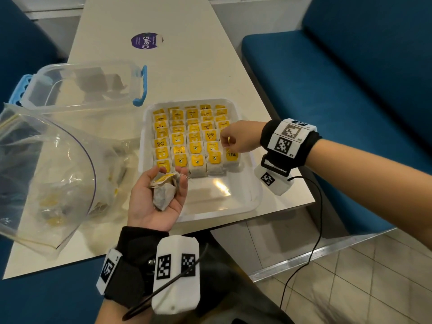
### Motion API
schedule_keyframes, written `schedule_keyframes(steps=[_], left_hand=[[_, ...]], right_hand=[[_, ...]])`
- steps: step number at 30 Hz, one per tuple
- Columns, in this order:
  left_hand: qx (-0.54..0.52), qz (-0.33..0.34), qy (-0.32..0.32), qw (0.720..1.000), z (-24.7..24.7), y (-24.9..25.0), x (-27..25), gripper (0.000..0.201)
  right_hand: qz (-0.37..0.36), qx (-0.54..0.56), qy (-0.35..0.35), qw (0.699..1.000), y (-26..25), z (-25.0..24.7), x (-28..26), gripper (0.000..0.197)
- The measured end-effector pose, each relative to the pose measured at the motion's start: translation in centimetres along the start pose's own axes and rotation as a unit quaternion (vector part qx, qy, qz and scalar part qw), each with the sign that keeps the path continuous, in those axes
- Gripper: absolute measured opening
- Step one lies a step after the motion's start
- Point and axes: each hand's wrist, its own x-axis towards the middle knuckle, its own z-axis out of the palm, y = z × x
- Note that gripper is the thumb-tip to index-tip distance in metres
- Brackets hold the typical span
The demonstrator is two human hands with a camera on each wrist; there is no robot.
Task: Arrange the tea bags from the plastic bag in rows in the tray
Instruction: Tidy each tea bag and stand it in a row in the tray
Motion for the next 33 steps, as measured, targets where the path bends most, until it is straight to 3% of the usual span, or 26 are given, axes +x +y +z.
schedule_keyframes(steps=[9, 16, 29, 33], left_hand=[[-0.003, -0.002, 0.003, 1.000, 0.1, -0.1, 0.1, 0.028], [-0.007, -0.005, -0.001, 1.000, 0.2, -0.1, 0.2, 0.028], [-0.012, -0.006, -0.004, 1.000, 0.3, 0.0, -0.1, 0.027], [-0.024, 0.001, -0.011, 1.000, 0.7, 0.0, -0.4, 0.025]], right_hand=[[0.015, -0.030, -0.049, 0.998, -0.1, 0.4, 1.2, 0.017], [0.042, -0.076, 0.001, 0.996, -0.4, -0.1, 1.3, 0.020], [0.061, -0.095, 0.021, 0.993, -1.2, -0.3, 1.0, 0.025], [0.020, -0.077, 0.099, 0.992, -2.4, -1.4, -0.8, 0.029]])
